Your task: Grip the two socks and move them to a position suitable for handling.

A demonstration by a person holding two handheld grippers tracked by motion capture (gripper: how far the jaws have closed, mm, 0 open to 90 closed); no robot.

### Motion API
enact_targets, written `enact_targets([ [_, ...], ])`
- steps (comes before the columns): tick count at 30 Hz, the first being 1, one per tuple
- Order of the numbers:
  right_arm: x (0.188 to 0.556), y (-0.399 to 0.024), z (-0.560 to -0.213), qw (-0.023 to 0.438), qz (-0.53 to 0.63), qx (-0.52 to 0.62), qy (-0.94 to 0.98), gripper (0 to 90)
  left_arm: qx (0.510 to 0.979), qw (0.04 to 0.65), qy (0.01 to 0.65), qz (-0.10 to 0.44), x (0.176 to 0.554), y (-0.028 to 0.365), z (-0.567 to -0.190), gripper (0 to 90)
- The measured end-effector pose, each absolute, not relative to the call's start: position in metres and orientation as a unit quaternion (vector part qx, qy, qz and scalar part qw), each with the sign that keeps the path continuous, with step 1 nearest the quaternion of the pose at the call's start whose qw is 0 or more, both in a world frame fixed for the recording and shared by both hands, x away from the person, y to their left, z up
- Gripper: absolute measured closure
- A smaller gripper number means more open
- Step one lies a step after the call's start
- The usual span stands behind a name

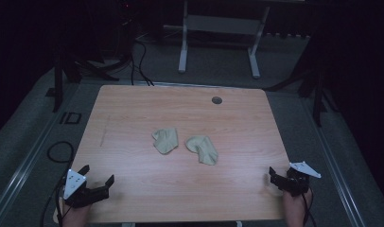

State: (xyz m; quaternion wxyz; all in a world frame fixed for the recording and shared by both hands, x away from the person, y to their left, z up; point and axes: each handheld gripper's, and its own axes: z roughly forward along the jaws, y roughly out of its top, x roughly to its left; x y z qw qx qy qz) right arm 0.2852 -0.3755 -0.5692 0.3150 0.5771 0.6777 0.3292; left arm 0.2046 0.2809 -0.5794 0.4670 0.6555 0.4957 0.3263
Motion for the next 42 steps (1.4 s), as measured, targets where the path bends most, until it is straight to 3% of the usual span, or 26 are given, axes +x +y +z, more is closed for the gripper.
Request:
enact_targets([
  [15, 0.294, -0.369, -0.562, 0.26, 0.355, 0.543, 0.715, 13.3, 0.656, 0.469, 0.491, 0.329, 0.201, 0.275, -0.575, 0.6],
  [24, 0.307, -0.33, -0.548, 0.209, 0.367, 0.495, 0.759, 13.8, 0.666, 0.488, 0.493, 0.275, 0.202, 0.269, -0.574, 0.6],
  [29, 0.313, -0.306, -0.543, 0.219, 0.346, 0.479, 0.777, 13.1, 0.669, 0.488, 0.491, 0.271, 0.2, 0.265, -0.57, 0.6],
  [35, 0.327, -0.284, -0.544, 0.165, 0.359, 0.461, 0.795, 13.0, 0.673, 0.481, 0.495, 0.266, 0.201, 0.263, -0.57, 0.6],
  [42, 0.341, -0.256, -0.542, 0.152, 0.358, 0.441, 0.809, 14.9, 0.682, 0.482, 0.49, 0.25, 0.202, 0.26, -0.572, 0.6],
])
